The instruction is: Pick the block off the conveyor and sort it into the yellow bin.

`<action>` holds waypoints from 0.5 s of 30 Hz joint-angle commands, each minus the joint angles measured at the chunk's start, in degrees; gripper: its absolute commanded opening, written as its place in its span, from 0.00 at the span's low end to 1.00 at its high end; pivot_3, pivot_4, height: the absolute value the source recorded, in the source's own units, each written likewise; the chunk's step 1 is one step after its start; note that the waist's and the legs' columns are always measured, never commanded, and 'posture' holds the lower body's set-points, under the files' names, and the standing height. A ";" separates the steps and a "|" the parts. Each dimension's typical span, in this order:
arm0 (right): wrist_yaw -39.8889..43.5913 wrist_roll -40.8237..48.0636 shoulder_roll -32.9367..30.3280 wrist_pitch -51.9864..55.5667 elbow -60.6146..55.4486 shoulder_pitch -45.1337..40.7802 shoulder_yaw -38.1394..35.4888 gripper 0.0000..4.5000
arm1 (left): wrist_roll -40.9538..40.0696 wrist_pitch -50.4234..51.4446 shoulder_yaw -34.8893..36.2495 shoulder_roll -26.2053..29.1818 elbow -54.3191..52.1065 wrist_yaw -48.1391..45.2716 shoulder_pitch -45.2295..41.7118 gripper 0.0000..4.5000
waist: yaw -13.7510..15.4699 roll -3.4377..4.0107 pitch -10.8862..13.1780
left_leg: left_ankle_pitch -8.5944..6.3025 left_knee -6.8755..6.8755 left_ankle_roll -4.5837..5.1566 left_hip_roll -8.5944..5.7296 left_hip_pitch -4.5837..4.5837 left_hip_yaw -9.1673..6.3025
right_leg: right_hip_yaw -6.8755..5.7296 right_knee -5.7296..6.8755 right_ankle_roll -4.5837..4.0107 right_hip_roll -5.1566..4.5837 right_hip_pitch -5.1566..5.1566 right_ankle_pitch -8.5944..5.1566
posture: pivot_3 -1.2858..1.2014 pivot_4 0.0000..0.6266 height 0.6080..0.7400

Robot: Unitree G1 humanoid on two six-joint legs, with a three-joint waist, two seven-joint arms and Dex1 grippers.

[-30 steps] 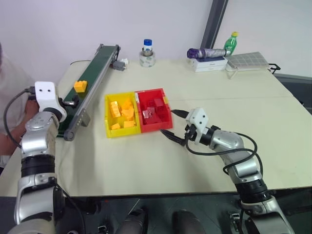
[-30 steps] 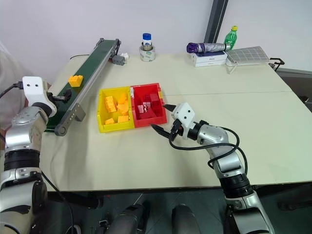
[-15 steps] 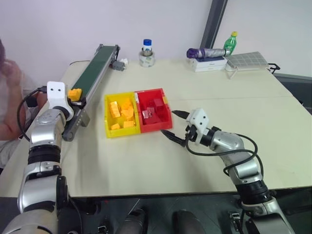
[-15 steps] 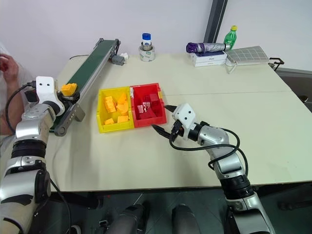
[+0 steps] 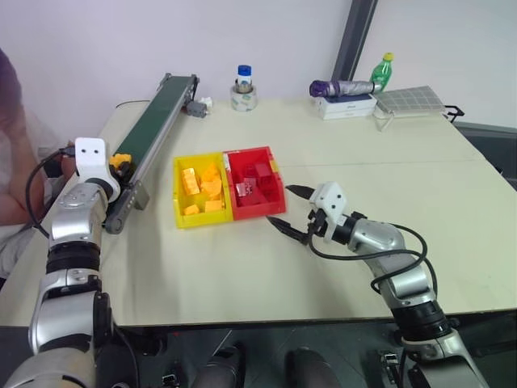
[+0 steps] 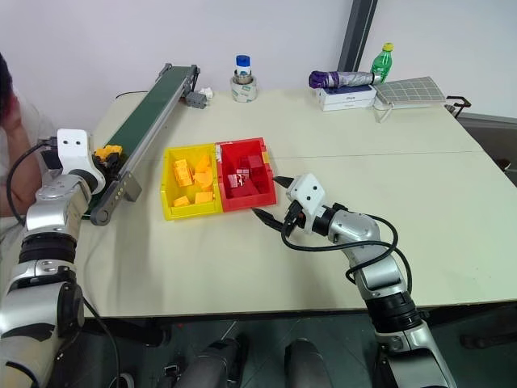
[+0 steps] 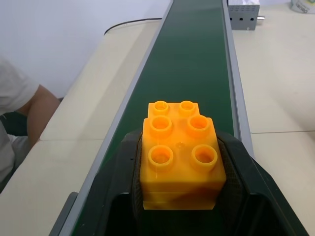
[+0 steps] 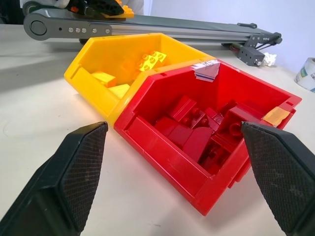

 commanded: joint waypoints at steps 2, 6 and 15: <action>0.08 0.29 -0.02 -1.28 -2.10 -1.03 -0.42 1.00 | -6.60 -0.34 0.25 -1.54 -13.01 -9.41 0.01 0.30 | 0.19 0.00 0.00 | 0.00 0.01 0.00 0.00 0.00 0.00 | 0.00 0.00 0.00 0.00 0.01 0.00 | 0.52 0.24 1.00; 0.06 0.24 0.15 -1.40 -1.83 -1.37 -0.35 1.00 | -8.90 2.59 -3.22 -4.51 -21.01 -14.46 2.04 0.30 | 0.06 0.00 0.00 | 0.00 0.10 0.00 -0.03 0.00 0.00 | -0.01 -0.02 0.00 -0.04 0.09 0.00 | 0.52 0.24 1.00; -0.68 0.13 -0.14 -1.25 -2.58 -0.92 -0.96 1.00 | -2.31 2.44 -9.49 -8.01 -20.11 -11.27 3.21 0.30 | -0.25 0.00 0.00 | 0.01 0.08 0.02 0.00 0.05 0.01 | 0.03 0.07 -0.01 0.02 0.04 0.01 | 0.52 0.24 1.00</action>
